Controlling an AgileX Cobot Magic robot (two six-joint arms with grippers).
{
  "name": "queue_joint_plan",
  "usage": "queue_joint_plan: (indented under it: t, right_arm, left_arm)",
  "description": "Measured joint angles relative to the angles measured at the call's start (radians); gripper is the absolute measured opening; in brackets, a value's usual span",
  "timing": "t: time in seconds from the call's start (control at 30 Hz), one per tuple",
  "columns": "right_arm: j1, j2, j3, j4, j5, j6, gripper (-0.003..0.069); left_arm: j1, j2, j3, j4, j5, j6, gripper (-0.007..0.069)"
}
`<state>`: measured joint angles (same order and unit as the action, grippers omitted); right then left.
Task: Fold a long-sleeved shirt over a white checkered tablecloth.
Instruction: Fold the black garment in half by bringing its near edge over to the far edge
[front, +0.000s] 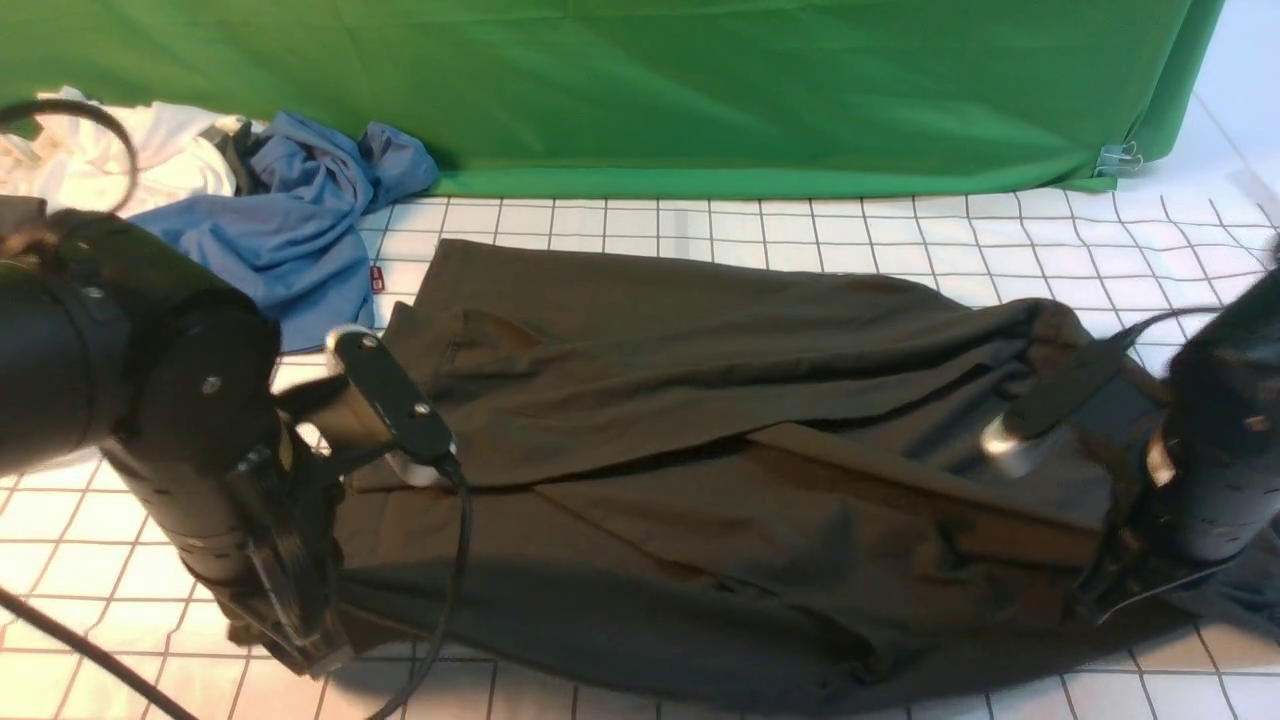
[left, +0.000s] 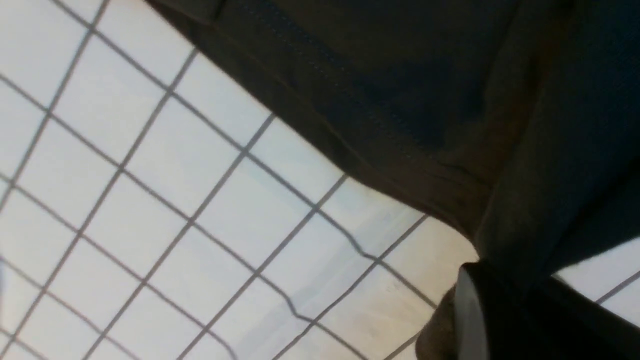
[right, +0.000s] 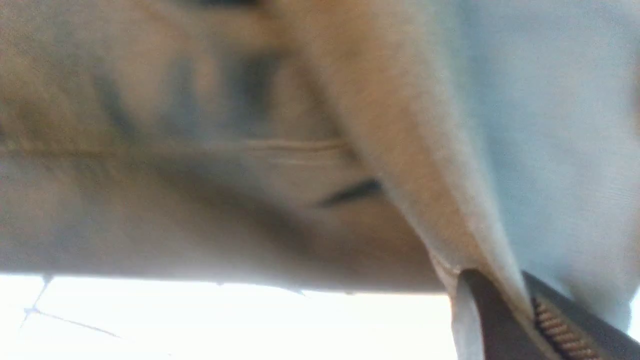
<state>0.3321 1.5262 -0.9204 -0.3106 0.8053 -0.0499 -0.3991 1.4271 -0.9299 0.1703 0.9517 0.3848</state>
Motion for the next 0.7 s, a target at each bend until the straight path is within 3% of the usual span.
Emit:
queue_joint_plan:
  t: [0.23, 0.43, 0.7]
  right_arm:
    - [-0.112, -0.140, 0.000, 0.021, 0.016, 0.000, 0.0043]
    - [-0.117, -0.142, 0.000, 0.031, -0.022, -0.010, 0.0043]
    - [-0.121, -0.070, -0.136, 0.033, -0.039, -0.046, 0.0043]
  left_arm:
    - [0.000, -0.046, 0.000, 0.045, -0.050, -0.019, -0.0029]
    - [0.000, -0.036, -0.019, 0.045, -0.134, -0.020, -0.0029]
    - [0.004, 0.048, -0.246, 0.068, -0.145, -0.017, -0.0029]
